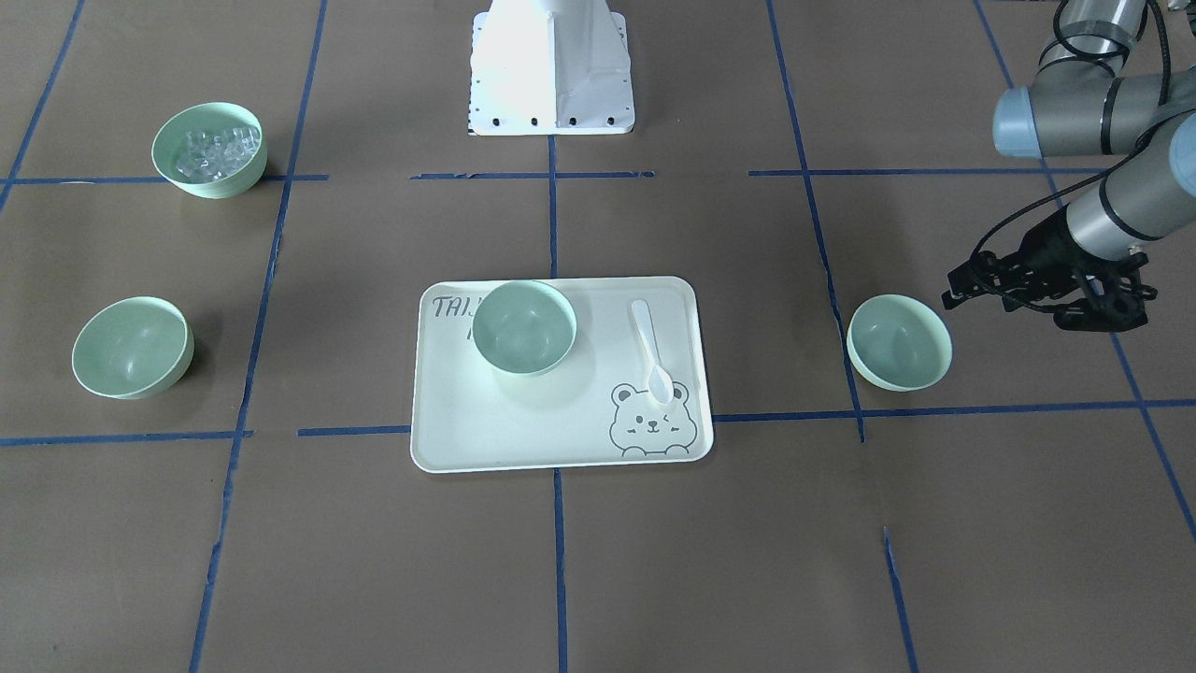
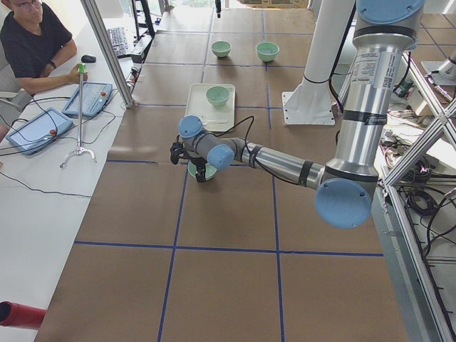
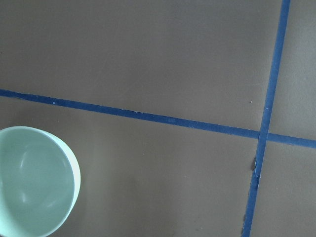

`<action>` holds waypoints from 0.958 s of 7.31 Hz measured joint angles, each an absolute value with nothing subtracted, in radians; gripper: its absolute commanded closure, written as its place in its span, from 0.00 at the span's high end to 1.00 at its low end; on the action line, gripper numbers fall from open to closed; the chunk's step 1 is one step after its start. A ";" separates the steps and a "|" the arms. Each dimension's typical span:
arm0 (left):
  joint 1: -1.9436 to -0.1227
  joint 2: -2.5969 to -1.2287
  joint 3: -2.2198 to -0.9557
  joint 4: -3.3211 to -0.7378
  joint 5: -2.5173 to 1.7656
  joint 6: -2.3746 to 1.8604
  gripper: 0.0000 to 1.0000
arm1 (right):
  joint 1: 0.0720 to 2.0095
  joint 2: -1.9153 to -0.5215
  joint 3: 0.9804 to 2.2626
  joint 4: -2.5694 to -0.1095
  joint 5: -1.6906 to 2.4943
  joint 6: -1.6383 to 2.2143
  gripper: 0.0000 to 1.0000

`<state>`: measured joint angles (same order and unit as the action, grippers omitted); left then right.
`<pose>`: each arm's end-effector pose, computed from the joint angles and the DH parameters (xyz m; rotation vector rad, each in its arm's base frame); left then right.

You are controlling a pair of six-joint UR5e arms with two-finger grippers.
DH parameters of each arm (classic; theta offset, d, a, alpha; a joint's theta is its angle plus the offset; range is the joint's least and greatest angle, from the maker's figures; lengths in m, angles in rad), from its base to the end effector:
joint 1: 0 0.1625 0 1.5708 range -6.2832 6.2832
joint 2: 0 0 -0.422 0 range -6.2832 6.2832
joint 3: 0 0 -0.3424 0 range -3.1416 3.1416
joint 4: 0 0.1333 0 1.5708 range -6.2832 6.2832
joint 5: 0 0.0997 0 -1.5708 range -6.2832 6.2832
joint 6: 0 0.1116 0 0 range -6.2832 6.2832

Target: Stack green bowls together

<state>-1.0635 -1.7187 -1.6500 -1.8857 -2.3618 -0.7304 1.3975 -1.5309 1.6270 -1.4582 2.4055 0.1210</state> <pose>0.2063 -0.4822 0.5186 -0.0293 0.9239 0.0073 -0.0313 -0.4724 0.6040 0.0724 -0.8518 -0.1362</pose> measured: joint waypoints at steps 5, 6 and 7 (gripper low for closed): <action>-0.969 -1.785 -1.553 -1.893 -2.276 -0.747 0.00 | 1.387 -1.530 1.628 -1.457 2.407 0.127 1.00; -0.967 -1.785 -1.549 -1.892 -2.270 -0.747 0.00 | 1.386 -1.529 1.628 -1.457 2.407 0.127 1.00; -0.967 -1.785 -1.547 -1.890 -2.262 -0.750 0.00 | 1.386 -1.529 1.628 -1.457 2.407 0.127 1.00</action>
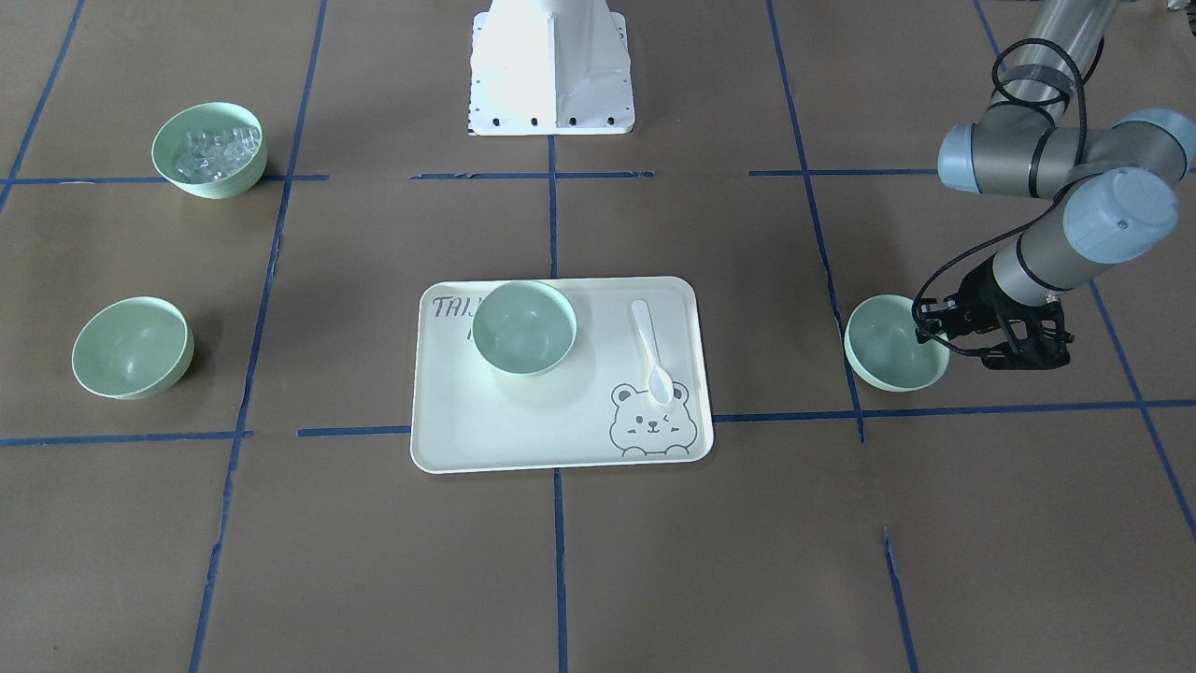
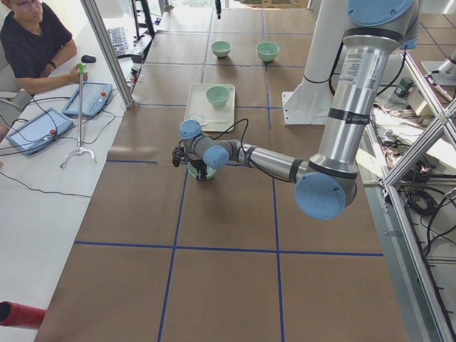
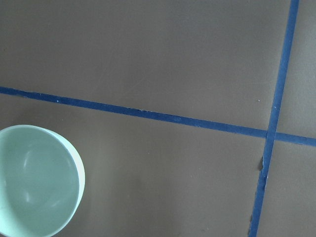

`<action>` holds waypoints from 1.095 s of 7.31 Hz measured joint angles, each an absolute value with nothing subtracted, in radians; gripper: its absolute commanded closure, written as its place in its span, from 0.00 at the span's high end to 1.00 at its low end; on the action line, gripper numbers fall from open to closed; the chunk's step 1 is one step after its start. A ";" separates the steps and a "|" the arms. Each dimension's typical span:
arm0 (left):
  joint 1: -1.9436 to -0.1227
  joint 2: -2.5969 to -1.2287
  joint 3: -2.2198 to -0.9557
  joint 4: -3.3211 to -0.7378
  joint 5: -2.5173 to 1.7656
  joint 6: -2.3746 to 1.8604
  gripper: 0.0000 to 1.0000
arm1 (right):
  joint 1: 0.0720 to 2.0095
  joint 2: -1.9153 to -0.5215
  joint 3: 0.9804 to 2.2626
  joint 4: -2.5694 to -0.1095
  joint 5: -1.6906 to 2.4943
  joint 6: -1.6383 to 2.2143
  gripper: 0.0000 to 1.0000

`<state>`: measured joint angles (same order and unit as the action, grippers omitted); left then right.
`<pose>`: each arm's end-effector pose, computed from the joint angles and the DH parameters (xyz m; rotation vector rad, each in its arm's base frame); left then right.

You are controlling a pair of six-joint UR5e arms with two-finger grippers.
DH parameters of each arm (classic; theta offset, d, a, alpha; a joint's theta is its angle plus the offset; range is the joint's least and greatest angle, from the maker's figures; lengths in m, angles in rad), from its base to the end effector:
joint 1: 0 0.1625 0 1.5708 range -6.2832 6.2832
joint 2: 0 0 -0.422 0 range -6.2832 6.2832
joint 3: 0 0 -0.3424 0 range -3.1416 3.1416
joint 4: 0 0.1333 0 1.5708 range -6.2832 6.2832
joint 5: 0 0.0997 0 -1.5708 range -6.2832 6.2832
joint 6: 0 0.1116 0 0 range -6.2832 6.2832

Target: Stack green bowls together

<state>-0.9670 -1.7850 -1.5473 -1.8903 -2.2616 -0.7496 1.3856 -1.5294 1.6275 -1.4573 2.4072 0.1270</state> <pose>0.2639 -0.4921 0.5363 -0.0413 0.8321 0.0389 -0.0372 -0.4726 0.6028 0.0672 -0.8545 -0.1431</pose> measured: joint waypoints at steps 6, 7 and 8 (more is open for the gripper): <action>-0.892 -2.042 -1.628 -1.842 -2.259 -1.093 0.00 | 1.312 -1.520 1.664 -1.438 2.411 0.212 1.00; -0.839 -2.115 -1.622 -1.841 -2.253 -1.195 0.00 | 1.280 -1.523 1.671 -1.400 2.407 0.280 1.00; -0.793 -2.187 -1.606 -1.837 -2.229 -1.272 0.00 | 1.256 -1.528 1.673 -1.367 2.404 0.329 1.00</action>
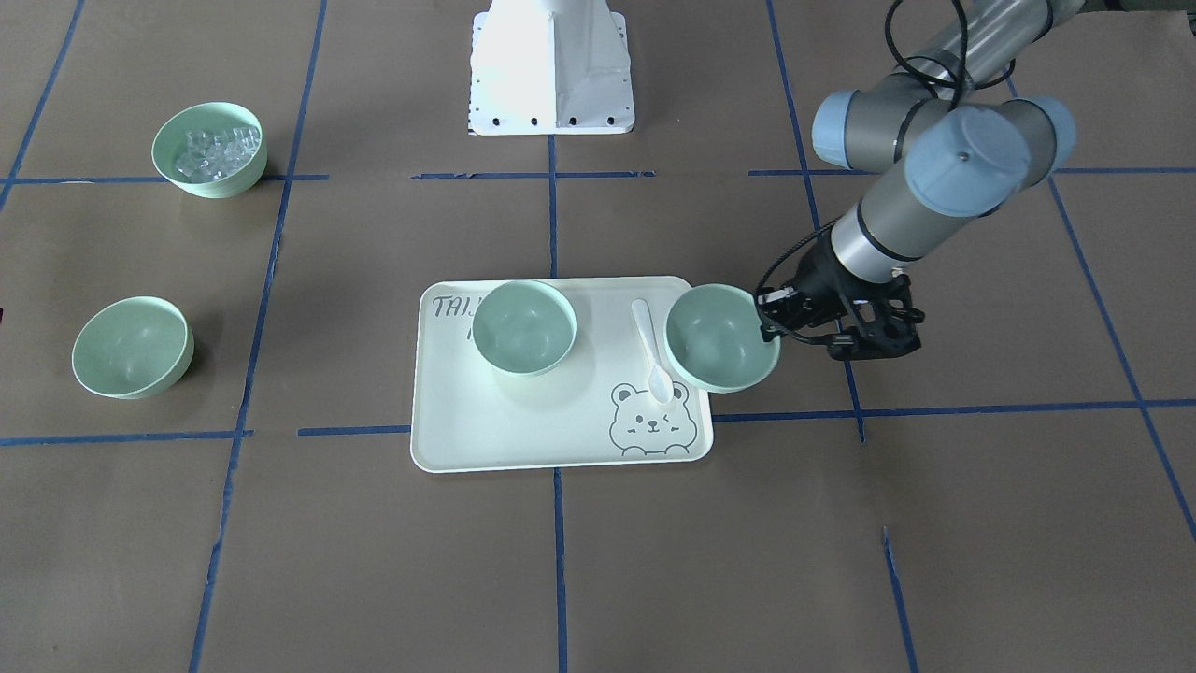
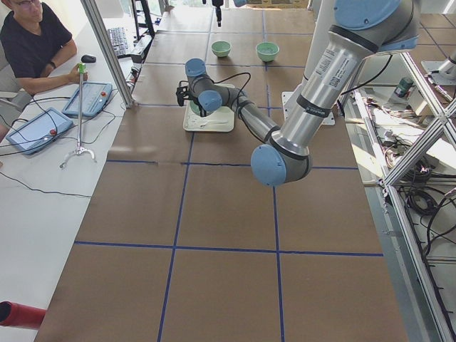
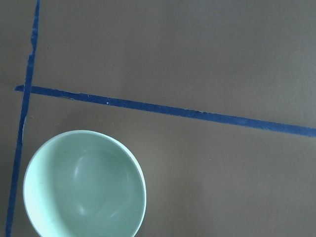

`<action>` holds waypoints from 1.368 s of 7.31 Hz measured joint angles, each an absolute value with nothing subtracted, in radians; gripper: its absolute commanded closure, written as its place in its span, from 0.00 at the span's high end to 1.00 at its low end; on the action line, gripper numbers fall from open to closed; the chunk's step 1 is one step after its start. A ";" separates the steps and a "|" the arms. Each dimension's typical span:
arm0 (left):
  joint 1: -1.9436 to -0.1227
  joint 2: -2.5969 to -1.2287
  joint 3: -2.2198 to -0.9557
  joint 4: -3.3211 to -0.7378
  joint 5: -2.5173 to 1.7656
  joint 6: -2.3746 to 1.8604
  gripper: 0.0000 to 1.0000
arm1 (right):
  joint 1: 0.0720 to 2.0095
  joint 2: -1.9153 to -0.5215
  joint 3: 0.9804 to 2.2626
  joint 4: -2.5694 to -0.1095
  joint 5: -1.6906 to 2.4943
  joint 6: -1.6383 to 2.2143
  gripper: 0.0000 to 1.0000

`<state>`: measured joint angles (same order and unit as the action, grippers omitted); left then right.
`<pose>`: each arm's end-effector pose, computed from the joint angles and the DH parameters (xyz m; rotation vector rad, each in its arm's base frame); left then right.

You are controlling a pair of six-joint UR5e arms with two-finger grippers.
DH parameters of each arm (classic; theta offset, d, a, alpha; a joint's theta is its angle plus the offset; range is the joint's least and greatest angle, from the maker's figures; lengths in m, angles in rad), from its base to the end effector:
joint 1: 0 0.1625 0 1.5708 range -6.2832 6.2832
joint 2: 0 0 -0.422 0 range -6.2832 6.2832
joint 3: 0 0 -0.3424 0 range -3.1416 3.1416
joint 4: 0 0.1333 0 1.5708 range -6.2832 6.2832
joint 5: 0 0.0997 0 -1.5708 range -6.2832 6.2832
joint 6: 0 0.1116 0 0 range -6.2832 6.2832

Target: Stack green bowls together

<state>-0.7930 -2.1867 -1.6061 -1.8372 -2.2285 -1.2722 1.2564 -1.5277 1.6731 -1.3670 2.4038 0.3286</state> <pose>0.4075 -0.5065 0.2739 -0.0628 1.0683 -0.1448 -0.0991 -0.4687 0.5709 0.0514 -0.8858 -0.1322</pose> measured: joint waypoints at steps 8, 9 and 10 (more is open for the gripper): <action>-0.600 -2.377 -1.484 -1.831 -2.017 -1.399 1.00 | 1.165 -1.519 1.673 -1.344 2.373 0.414 1.00; -0.594 -2.373 -1.481 -1.832 -2.001 -1.393 1.00 | 1.163 -1.519 1.672 -1.344 2.373 0.414 1.00; -0.587 -2.370 -1.487 -1.834 -1.978 -1.390 1.00 | 1.158 -1.518 1.670 -1.344 2.373 0.415 1.00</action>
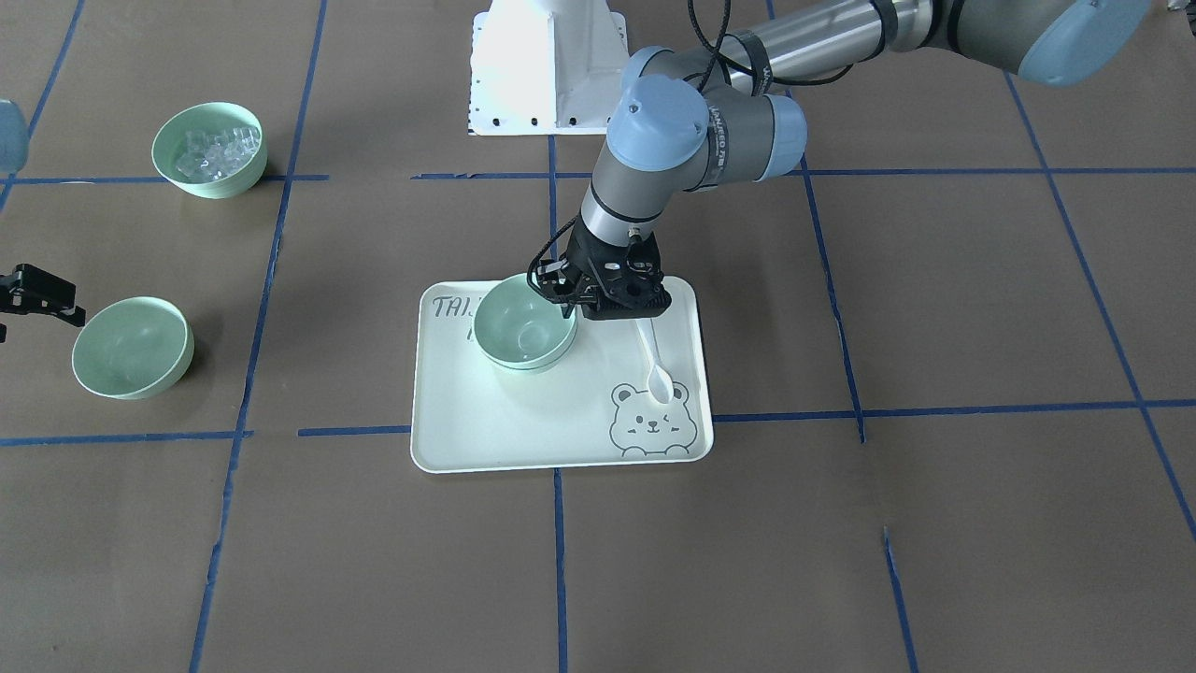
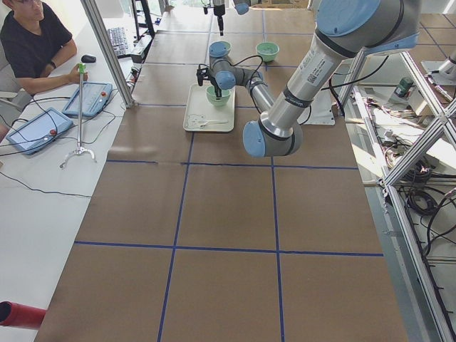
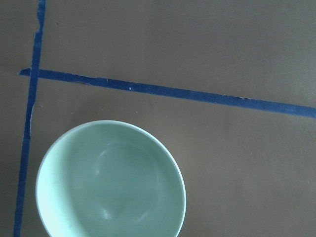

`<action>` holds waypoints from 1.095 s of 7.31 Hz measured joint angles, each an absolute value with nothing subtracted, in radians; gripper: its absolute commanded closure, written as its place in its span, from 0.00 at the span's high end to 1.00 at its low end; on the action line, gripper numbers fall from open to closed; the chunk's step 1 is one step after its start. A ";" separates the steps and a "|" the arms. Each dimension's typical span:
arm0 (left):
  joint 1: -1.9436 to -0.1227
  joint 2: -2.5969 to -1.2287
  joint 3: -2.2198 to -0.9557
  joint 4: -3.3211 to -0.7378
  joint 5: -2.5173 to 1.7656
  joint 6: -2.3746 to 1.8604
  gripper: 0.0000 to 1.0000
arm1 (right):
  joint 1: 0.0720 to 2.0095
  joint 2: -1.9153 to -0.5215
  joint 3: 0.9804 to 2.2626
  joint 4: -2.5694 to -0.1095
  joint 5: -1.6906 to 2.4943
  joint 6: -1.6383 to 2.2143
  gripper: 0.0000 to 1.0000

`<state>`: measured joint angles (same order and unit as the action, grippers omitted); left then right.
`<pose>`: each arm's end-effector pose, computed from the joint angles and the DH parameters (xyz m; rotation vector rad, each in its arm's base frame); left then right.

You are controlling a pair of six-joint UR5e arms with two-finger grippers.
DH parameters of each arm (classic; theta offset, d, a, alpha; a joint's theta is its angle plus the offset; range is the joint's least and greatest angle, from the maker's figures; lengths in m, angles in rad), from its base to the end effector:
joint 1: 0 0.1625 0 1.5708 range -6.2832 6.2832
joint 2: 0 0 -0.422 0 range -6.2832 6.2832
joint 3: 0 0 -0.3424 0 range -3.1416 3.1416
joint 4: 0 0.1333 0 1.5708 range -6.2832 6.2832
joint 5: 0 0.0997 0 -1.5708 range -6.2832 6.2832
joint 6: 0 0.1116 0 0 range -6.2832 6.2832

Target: Stack green bowls together

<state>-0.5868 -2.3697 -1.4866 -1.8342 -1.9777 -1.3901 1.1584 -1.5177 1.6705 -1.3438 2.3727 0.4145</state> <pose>0.5350 -0.4628 0.2070 0.0144 1.0334 -0.1704 -0.1446 -0.4630 0.5669 0.0107 -0.8696 -0.1503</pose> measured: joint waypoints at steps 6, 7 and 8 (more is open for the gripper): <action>-0.712 -2.245 -1.721 -1.829 -2.041 -1.331 1.00 | 1.078 -1.473 1.588 -1.293 2.272 0.448 0.55; -0.716 -2.242 -1.725 -1.829 -2.044 -1.330 1.00 | 1.074 -1.456 1.543 -1.238 2.268 0.485 0.01; -0.717 -2.240 -1.727 -1.828 -2.044 -1.330 1.00 | 1.072 -1.448 1.516 -1.181 2.268 0.547 0.00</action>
